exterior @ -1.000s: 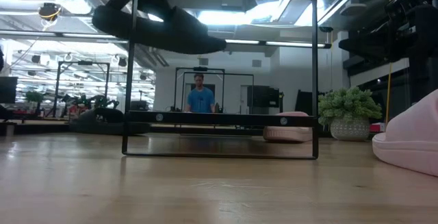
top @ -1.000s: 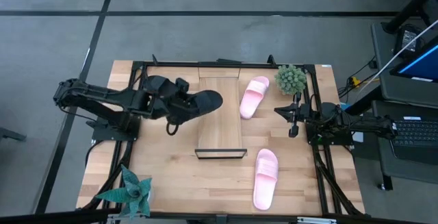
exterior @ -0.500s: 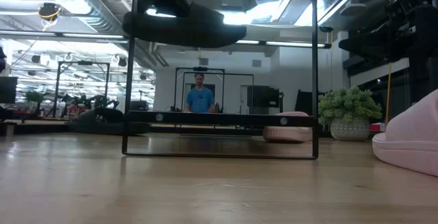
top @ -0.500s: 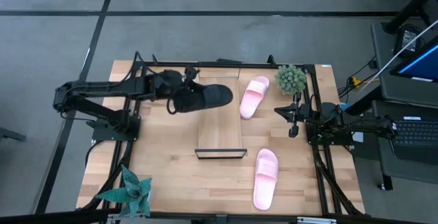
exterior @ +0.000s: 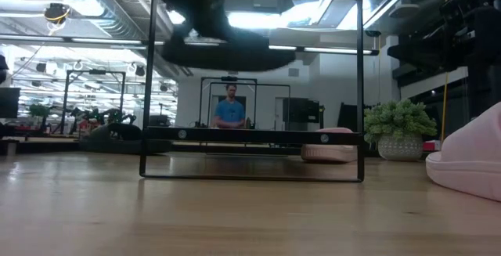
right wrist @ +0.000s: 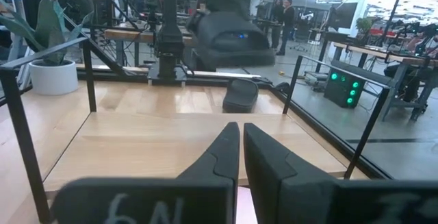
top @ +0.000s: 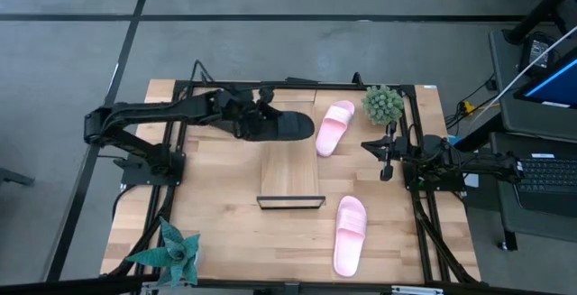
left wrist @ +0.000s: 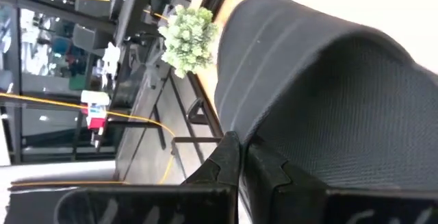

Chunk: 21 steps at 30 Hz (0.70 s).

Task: Pick and place slides into the shelf
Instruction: Put the bottom black slide on the shelf

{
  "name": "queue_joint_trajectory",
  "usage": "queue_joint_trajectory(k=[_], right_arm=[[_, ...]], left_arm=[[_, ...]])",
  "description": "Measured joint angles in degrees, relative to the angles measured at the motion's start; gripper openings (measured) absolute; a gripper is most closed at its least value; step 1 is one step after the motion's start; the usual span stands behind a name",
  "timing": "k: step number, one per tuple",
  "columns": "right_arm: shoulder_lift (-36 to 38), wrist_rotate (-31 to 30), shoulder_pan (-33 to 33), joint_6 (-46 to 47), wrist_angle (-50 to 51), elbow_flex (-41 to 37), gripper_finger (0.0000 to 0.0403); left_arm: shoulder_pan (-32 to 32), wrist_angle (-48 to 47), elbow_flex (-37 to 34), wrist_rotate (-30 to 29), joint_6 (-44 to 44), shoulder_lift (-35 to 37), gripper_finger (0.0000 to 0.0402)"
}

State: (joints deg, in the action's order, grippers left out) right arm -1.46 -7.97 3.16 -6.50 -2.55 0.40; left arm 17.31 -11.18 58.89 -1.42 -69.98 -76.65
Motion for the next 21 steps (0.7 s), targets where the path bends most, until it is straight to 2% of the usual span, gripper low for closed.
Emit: queue_joint_trajectory(k=[11,17,21], right_arm=[[-0.4,0.0,0.0,0.3,0.1,0.0,0.0026],[-0.8,0.0,0.0,0.3,0.1,0.0,0.0026],[-0.8,0.0,0.0,0.4,0.1,0.0,0.0026]], left_arm=[[4.8,10.3,0.0,3.0,-2.3,-9.2,0.0000],[5.4,12.5,0.0,3.1,-4.2,-11.9,0.0000],[6.2,13.2,0.0,6.8,-4.2,-12.2,0.0000]])
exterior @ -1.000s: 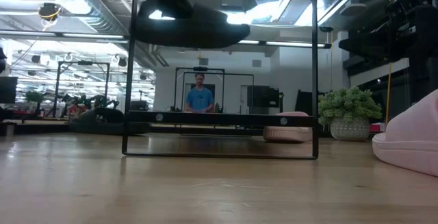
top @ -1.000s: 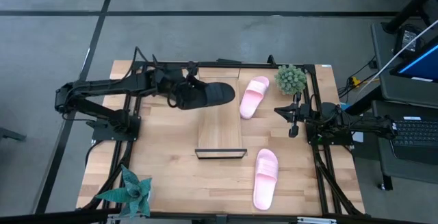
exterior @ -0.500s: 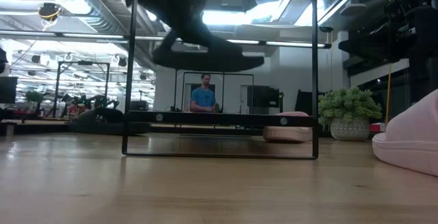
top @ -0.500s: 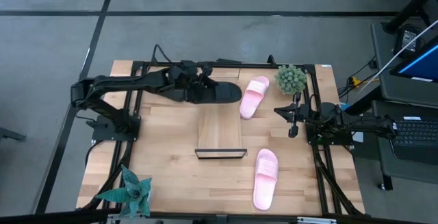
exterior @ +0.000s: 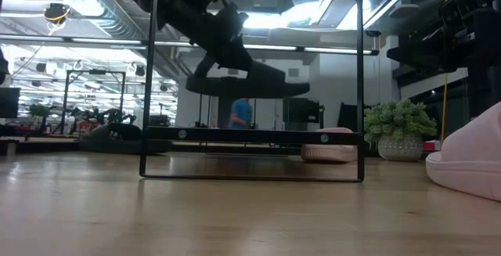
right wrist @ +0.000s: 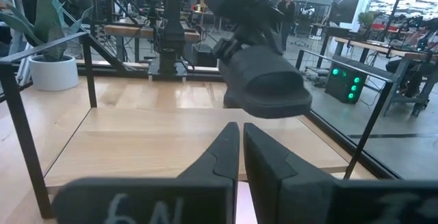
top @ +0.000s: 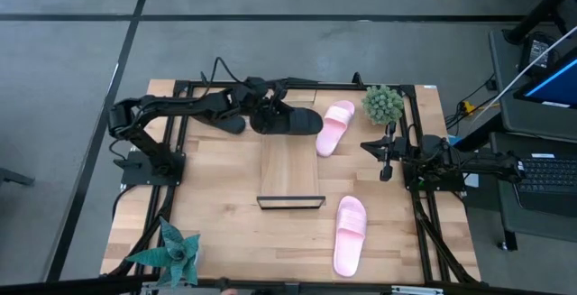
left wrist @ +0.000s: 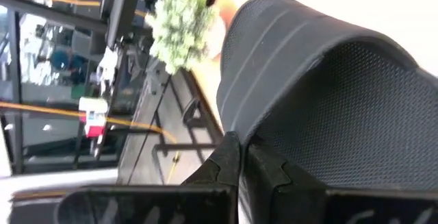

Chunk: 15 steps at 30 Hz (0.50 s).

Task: Pick and place slides into the shelf
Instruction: Put the bottom black slide on the shelf

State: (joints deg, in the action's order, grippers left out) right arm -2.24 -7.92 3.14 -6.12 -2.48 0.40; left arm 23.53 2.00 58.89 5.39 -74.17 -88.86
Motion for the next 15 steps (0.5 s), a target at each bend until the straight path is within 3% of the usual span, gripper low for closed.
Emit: queue_joint_trajectory(k=[15], right_arm=[[0.0,0.0,0.0,-0.2,0.0,0.0,0.0026]], left_arm=[[2.1,2.7,0.1,4.4,0.4,-2.0,0.0000]])
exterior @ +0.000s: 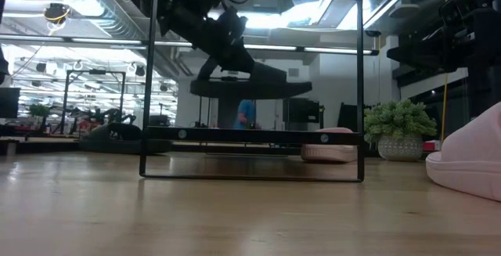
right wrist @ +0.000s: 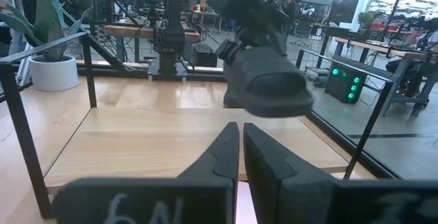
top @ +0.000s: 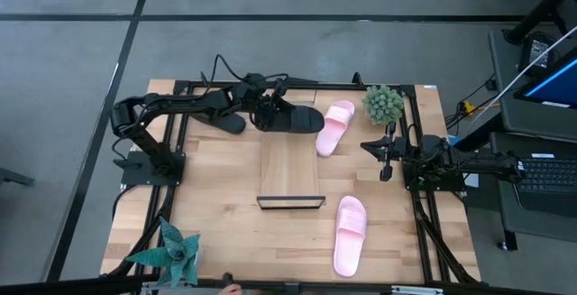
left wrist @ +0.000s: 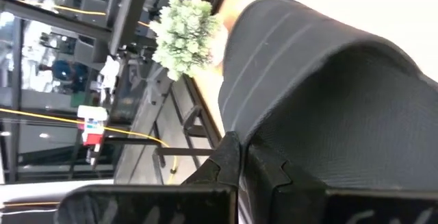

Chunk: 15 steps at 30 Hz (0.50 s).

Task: Pick and place slides into the shelf
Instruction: Put the bottom black slide on the shelf

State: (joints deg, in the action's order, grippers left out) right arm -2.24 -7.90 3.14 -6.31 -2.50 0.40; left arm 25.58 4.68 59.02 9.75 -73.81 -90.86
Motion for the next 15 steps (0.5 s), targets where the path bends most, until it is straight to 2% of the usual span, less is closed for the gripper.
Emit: queue_joint_trajectory(k=[11,15], right_arm=[[0.0,0.0,0.0,-0.3,0.0,0.0,0.0026],[0.0,0.0,0.0,-0.5,-0.1,0.0,0.0026]], left_arm=[[2.4,6.6,-0.1,0.3,-0.3,-5.1,0.0000],[4.5,7.1,-0.1,2.2,-0.3,-5.6,0.0000]])
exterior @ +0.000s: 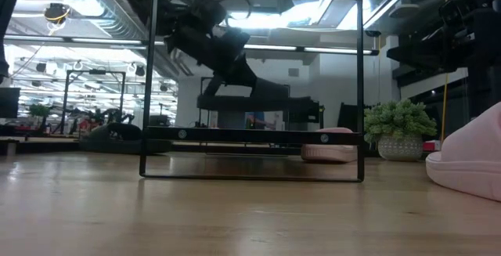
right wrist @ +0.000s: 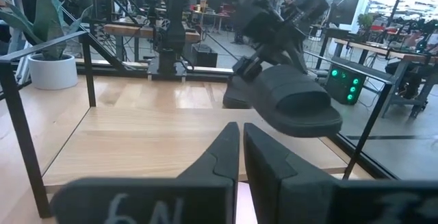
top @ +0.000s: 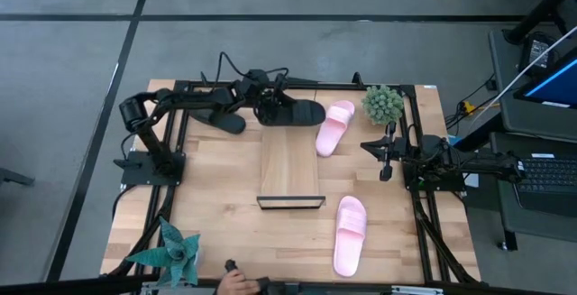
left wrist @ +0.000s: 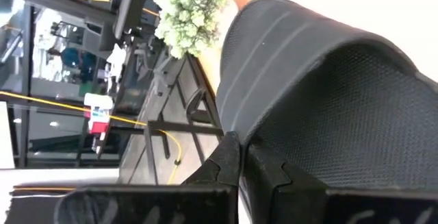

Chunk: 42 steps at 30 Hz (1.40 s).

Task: Pick and place slides into the shelf
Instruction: Put the bottom black slide on the shelf

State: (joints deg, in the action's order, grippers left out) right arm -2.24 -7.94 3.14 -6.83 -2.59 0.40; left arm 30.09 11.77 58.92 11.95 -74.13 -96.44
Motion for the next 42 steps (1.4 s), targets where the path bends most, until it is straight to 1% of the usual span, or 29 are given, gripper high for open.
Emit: queue_joint_trajectory(k=[3,7,11,16,24,29,34,38,42], right_arm=[[0.0,0.0,0.0,-1.3,0.0,0.0,0.0026],[0.0,-0.2,0.0,-2.5,-0.1,0.0,0.0026],[0.0,-0.8,0.0,-2.5,-0.1,0.0,0.0026],[0.0,-0.8,0.0,-2.5,-0.1,0.0,0.0026],[0.0,-0.8,0.0,-2.5,-0.2,0.0,0.0026],[0.0,-0.8,0.0,-2.5,-0.3,0.0,0.0026],[0.0,-0.7,0.0,-2.5,-0.3,0.0,0.0026],[0.0,-0.9,0.0,-2.6,-0.3,0.0,0.0026],[0.0,-2.8,0.0,-2.9,-0.3,0.0,0.0026]], left_arm=[[1.6,0.0,0.0,2.7,0.0,0.0,0.0000],[3.7,0.0,0.0,8.0,0.0,0.0,0.0000],[4.9,0.1,0.0,8.8,-0.3,0.0,0.0000],[5.6,1.6,0.0,12.4,-2.6,0.0,0.0000],[5.7,2.0,0.0,12.7,-2.7,-0.1,0.0000],[5.8,3.0,0.0,11.4,-2.5,-3.0,0.0000],[5.8,8.3,0.0,9.7,-1.1,-6.4,0.0000],[5.8,8.9,0.0,9.5,-1.1,-6.4,0.0000],[6.4,8.8,0.0,9.7,-1.1,-6.4,0.0000]])
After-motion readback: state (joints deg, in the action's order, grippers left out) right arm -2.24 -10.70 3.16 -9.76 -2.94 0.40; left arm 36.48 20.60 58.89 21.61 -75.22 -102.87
